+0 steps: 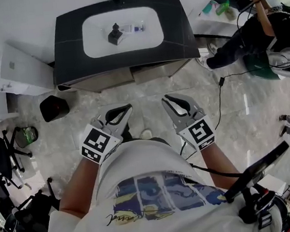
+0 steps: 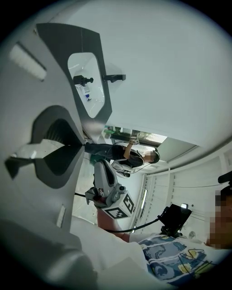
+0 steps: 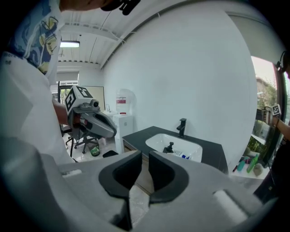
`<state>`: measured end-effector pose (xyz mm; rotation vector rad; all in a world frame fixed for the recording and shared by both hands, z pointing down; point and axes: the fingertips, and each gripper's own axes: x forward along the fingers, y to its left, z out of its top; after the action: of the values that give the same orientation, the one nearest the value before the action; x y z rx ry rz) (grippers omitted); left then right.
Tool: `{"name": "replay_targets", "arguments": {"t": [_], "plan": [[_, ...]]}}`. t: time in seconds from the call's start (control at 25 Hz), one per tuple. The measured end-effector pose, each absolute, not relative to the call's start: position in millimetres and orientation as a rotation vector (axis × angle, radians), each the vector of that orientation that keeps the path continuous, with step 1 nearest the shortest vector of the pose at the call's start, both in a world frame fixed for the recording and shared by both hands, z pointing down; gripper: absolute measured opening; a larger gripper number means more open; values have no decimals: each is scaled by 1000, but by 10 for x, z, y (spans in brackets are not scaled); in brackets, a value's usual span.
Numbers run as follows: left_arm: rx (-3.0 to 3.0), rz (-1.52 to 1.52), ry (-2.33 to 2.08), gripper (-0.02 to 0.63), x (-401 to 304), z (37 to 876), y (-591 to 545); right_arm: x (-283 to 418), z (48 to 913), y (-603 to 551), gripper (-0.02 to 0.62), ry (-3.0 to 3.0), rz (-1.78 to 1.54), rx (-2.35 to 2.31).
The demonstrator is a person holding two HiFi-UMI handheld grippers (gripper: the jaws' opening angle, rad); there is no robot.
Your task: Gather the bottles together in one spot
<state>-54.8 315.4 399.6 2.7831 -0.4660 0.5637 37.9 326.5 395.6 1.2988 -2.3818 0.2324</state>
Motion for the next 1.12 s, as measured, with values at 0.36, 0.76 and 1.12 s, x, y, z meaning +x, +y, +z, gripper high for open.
{"name": "replay_targets", "arguments": {"t": [0.36,0.76,1.12], "plan": [[2787,562,-354,3,-970,3911,2410,32,4087,2286,86,-2297,271,1350],[2748,505,-475,3,-1401,3932,1636,-244,4482,1120,106,-2254,215,1219],[2666,461,-735,3,-1421,3800,1020,-137,5097,-51,148,-2246,223,1090]]}}
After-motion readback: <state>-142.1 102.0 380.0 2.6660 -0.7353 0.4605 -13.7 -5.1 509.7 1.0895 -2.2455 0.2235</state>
